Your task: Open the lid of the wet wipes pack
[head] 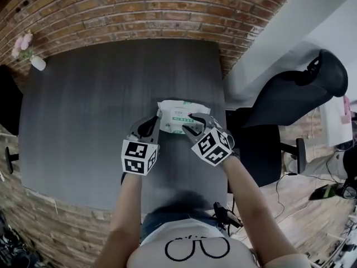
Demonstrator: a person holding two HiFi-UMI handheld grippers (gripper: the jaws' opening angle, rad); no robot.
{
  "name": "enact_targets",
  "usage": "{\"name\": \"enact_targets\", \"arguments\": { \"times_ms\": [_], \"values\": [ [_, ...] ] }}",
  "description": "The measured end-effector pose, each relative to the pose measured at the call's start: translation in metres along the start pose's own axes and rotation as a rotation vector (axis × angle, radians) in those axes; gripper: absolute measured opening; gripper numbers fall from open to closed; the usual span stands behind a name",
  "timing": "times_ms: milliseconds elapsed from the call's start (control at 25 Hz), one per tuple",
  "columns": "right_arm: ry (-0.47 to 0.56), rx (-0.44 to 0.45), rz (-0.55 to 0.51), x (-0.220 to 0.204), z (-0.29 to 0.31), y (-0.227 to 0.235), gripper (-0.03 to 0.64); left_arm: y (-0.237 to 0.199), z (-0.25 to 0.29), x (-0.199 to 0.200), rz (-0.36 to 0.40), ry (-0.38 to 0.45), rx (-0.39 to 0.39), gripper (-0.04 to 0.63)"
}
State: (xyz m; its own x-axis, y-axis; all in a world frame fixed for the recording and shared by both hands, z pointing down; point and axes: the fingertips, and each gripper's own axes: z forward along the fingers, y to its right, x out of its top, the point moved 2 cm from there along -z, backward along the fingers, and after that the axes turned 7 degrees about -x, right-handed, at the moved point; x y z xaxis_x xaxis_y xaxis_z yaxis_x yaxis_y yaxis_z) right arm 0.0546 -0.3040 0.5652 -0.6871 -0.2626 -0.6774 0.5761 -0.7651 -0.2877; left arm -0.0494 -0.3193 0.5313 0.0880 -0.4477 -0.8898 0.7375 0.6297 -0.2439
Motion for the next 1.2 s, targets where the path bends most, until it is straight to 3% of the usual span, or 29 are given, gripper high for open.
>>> {"name": "enact_targets", "arguments": {
  "times_ms": [240, 520, 1200],
  "values": [
    [-0.039, 0.037, -0.161, -0.003, 0.012, -0.006, 0.156, -0.009, 0.017, -0.034, -0.057, -0.119, 0.015, -0.002],
    [-0.045, 0.064, -0.301, -0.005, 0.018, -0.012, 0.146, -0.008, 0.027, -0.056, -0.083, -0.177, 0.017, -0.002],
    [-0.088, 0.347, 0.000, 0.000, 0.020, 0.007, 0.135, -0.008, 0.031, -0.063, -0.068, -0.213, 0.031, -0.002]
  ]
}}
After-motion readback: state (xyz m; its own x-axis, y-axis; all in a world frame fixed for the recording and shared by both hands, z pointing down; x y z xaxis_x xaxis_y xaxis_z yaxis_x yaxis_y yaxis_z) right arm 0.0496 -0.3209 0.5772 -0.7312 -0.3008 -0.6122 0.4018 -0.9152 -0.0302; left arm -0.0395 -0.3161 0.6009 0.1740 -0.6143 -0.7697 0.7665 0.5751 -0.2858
